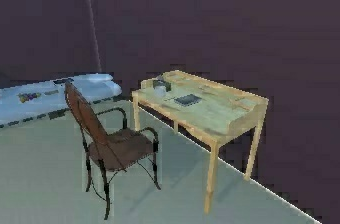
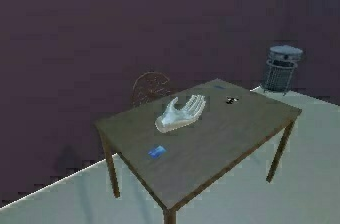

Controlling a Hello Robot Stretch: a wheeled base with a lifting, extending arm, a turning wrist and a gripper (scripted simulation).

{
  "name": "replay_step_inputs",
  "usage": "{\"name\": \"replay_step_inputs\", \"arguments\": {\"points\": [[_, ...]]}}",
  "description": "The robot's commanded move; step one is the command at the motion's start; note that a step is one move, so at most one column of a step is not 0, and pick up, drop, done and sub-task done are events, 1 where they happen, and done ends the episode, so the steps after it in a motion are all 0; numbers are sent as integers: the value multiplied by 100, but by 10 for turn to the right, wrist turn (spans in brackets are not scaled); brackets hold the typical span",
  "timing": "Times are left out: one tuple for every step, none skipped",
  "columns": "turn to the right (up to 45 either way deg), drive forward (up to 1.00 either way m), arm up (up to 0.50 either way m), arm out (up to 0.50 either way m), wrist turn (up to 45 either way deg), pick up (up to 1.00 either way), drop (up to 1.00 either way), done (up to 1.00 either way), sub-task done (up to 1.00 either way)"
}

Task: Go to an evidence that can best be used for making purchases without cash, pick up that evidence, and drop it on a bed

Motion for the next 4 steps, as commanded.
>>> {"name": "replay_step_inputs", "arguments": {"points": [[450,0,0,0,0,0,0,0,0],[90,0,0,0,0,0,0,0,0],[0,100,0,0,0,0,0,0,0],[270,0,0,0,0,0,0,0,0]]}}
